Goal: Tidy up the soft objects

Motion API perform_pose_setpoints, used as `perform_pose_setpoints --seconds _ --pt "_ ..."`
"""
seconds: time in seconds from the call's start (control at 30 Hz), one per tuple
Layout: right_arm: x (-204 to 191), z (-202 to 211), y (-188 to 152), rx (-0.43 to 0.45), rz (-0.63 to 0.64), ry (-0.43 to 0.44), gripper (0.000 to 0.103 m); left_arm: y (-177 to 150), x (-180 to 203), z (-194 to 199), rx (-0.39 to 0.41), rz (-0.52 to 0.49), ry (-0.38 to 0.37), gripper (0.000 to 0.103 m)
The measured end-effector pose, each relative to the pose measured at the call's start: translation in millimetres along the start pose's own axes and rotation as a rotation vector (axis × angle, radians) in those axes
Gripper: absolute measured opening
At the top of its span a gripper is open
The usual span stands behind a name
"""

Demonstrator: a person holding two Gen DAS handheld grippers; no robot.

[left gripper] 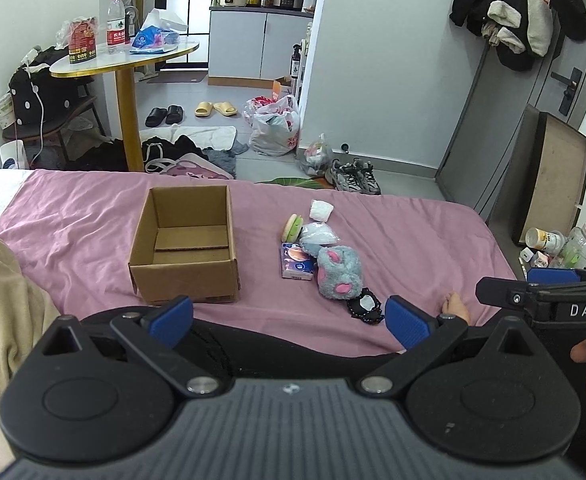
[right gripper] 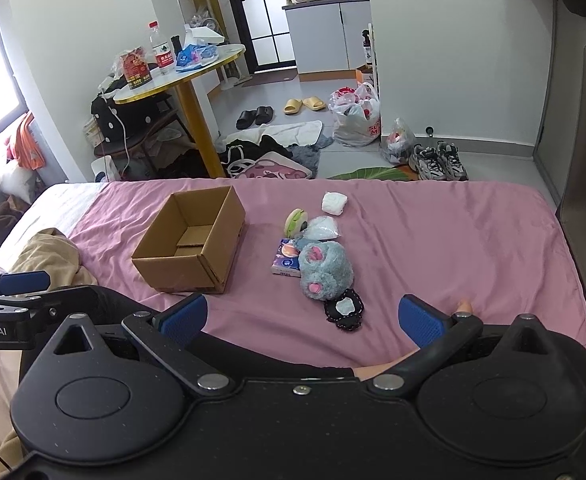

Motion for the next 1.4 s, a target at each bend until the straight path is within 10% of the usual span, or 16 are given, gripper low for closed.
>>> perform_pose_setpoints --seconds 1.4 --pt "5.1 -22.8 10.1 -0.016 -0.016 0.021 0.103 15.0 6.2 -35.7 -0.001 0.044 -0.011 0.101"
Point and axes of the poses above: each gripper's, at about its wrist camera, not at the fingertips, and z roughly against the way its jaws point, x to its right, y to its top, the point moved 4 cm from there along -z, roughly the way its jaws point, and after that the axes turned 3 degrees about z, right-handed, at the moved point
